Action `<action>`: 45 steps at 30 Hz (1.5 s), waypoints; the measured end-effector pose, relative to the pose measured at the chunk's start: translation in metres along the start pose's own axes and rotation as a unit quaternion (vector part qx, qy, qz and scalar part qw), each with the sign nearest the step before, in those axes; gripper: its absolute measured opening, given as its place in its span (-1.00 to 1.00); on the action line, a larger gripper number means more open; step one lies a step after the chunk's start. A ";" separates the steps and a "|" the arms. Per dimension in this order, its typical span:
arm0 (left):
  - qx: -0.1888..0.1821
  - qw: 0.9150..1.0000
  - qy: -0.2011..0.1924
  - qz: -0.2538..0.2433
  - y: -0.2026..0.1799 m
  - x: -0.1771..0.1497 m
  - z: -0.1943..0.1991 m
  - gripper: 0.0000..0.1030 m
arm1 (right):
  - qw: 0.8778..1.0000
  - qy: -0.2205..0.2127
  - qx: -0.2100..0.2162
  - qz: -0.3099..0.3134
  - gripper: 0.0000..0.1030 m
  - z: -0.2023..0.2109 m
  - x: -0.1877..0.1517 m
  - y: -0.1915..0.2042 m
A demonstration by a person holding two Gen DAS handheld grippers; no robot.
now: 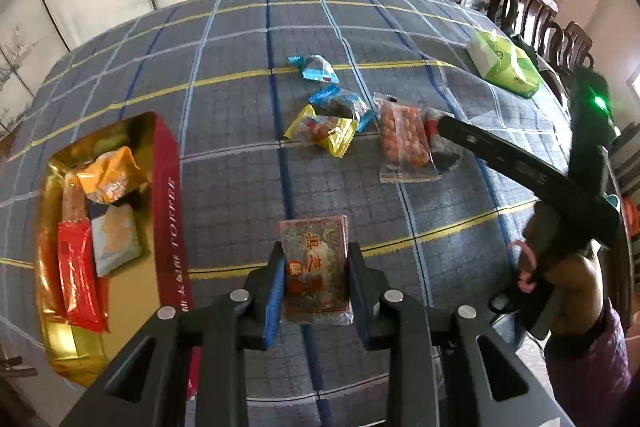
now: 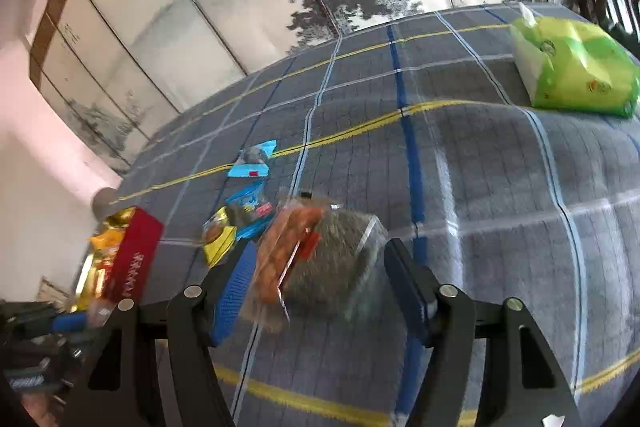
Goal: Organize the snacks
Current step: 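Grasp the grey speckled sesame block with the right tool while the left lifts the pastry box, then carry the pastry box over the gold tray with the left tool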
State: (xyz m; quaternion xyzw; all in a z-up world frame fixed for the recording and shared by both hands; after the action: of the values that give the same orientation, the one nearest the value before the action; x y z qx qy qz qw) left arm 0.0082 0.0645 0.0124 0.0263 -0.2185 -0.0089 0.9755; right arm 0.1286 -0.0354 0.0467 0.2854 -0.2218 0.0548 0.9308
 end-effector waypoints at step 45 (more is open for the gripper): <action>0.080 0.995 -0.045 0.037 0.052 -0.052 0.067 -0.44 | 0.992 -0.022 -0.110 0.058 -0.39 0.017 -0.008 -0.041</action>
State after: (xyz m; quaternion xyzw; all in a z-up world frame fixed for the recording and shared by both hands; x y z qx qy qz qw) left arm -0.0667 0.1145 0.0536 0.0958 -0.2629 0.0436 0.9590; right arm 0.1244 -0.0784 0.0345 0.1693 -0.2627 0.0773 0.9468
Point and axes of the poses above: each gripper's, at about its wrist camera, not at the fingertips, and z roughly against the way its jaws point, y to its left, x to its top, the point moved 6 cm from there along -z, roughly the way its jaws point, and after that the axes turned 15 degrees about -z, right-handed, at the moved point
